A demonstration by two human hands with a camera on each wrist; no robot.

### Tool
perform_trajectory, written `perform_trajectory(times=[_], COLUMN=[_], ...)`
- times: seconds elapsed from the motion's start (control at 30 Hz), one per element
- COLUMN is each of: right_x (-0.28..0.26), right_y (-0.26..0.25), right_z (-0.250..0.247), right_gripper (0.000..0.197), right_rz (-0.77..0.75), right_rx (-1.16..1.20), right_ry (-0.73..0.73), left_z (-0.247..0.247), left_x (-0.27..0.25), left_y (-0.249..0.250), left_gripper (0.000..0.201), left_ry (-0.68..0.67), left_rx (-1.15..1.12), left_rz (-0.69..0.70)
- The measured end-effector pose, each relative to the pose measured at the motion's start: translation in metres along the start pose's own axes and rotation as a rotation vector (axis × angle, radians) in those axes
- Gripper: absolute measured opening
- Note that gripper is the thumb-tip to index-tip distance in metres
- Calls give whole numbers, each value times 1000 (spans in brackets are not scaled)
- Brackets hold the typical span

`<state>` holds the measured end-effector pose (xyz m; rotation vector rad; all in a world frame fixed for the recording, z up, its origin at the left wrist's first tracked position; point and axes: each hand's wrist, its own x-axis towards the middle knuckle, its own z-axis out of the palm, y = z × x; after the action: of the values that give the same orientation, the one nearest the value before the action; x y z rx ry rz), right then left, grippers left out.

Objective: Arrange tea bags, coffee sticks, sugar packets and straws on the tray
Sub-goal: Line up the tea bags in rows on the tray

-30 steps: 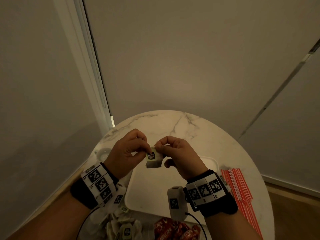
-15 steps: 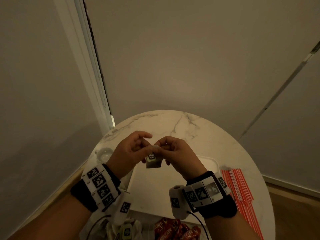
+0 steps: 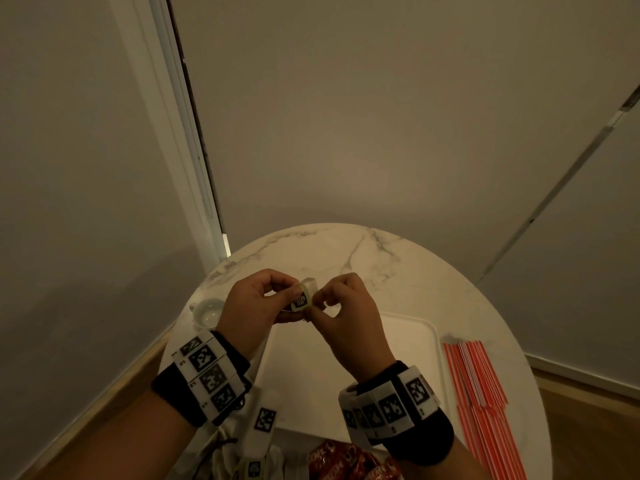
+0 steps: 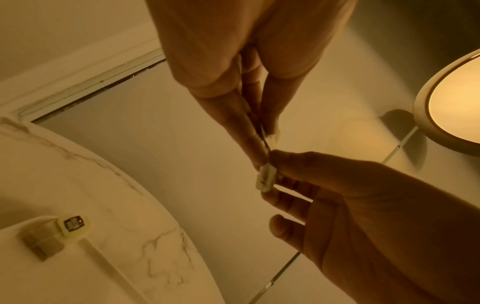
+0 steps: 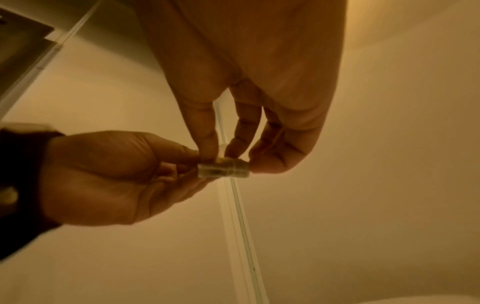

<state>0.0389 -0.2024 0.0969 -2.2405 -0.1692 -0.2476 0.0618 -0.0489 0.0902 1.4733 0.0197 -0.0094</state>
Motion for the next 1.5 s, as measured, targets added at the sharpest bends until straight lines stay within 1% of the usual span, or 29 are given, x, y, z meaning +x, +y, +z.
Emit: perform_trajectory(times=[0.07,0.13,0.23,0.3,0.37,0.43,0.5,0.57,0.63,0.73,0.87,0.93,1.0,1.07,1.17,1.27,1.43,1.5], right_x=[2,3,3,2,0,-1,1,5,8,10,13,15,16,18,22,26,34,39], right_y=[-2,-3,-1,-1,-1,-2,1,3,3,-1,5,9,10,11,10,15,26,30], right_z=[0,-1,2,3,4,5,7,9,8,3,2,1,1,1,0,3,13,20], right_gripper=[12,12,19,16,11,7,14,18,16,13,11,8,5,5,7,9,13,8], right_rz=[31,58,157,197,146,95,117,172,197,192,158,161,176,197,230,267,339,371], right_rx=[-25,4,226,345,336,261,239,250,276,355,323,314,341,387,466,476,505,495], right_ry=[-44,-65,-62,-51,-76,-108,-99,-51,-16,-26,-21,-27,-34,-28,-47,-90,-136,-176], left_z=[0,-2,-8,-10,-10,-9,-7,-5,-2,0,-4,-6,-8,-9,-9,-9,-13,-13], left_x=[-1,-2,1,3,4,3,2,0,0,-1,1,3,5,6,8,12,24,29], left_y=[-1,-1,-2,-3,-3,-3,-3,-2,-2,-1,0,-1,-3,-5,-9,-15,-33,-41], left_gripper=[1,1,2,5,6,5,6,6,6,7,7,11,19,22,19,9,10,11], left_ry=[-3,-9,-16,-12,-9,-4,2,-1,-16,-52,-88,-107,-125,-139,-147,-142,-118,-109], left_rx=[14,17,21,42,61,60,51,41,47,62,46,36,40,44,52,88,150,149], left_rz=[-3,-14,-32,-33,-21,-4,9,21,34,45,20,-1,-13,-18,-20,-19,-54,-112])
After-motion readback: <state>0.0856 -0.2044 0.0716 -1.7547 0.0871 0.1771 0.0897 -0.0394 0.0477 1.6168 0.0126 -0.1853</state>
